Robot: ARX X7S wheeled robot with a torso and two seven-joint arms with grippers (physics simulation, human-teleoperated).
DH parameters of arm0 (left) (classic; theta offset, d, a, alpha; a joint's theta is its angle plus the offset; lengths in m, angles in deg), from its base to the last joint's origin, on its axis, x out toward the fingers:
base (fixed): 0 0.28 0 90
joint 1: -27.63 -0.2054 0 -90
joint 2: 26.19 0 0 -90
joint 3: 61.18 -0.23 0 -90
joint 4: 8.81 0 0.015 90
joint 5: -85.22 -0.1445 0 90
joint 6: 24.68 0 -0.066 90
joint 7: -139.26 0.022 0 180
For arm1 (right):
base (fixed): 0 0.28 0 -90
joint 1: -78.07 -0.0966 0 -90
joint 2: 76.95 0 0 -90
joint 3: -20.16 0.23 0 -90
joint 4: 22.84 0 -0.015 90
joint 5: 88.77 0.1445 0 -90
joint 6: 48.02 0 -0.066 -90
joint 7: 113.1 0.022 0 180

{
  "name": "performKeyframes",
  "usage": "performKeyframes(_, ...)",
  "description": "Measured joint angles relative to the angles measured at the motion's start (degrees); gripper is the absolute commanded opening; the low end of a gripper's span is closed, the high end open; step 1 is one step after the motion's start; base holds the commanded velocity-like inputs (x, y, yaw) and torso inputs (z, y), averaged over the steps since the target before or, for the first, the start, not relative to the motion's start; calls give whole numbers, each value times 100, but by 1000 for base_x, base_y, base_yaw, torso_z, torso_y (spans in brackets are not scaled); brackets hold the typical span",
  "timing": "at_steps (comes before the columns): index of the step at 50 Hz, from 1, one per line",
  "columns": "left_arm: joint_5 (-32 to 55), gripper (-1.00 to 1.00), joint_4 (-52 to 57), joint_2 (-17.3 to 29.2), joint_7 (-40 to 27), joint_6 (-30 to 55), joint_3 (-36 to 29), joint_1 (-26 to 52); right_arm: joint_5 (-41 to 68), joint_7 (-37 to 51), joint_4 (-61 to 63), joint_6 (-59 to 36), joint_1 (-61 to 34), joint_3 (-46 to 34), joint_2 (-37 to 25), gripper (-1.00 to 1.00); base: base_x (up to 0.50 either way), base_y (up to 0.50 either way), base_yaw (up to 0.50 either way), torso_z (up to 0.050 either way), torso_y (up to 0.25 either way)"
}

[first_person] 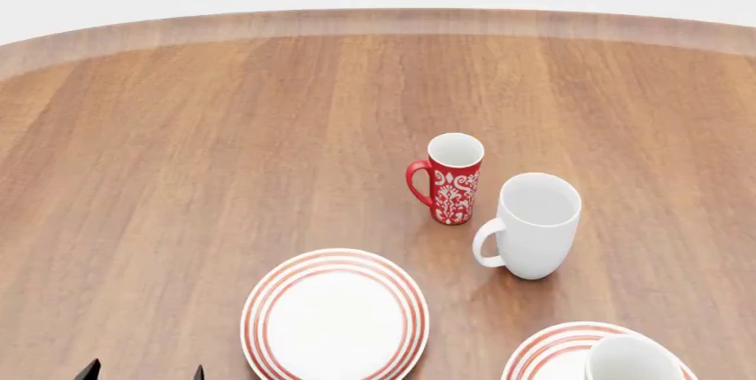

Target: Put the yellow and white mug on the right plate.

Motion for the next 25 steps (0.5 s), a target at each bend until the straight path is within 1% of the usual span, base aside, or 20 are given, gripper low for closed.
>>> performKeyframes(25,26,100,6,28,-29,-22,-46,4,-791,149,750,-182,157,-484,-105,100,0,0,0,0,0)
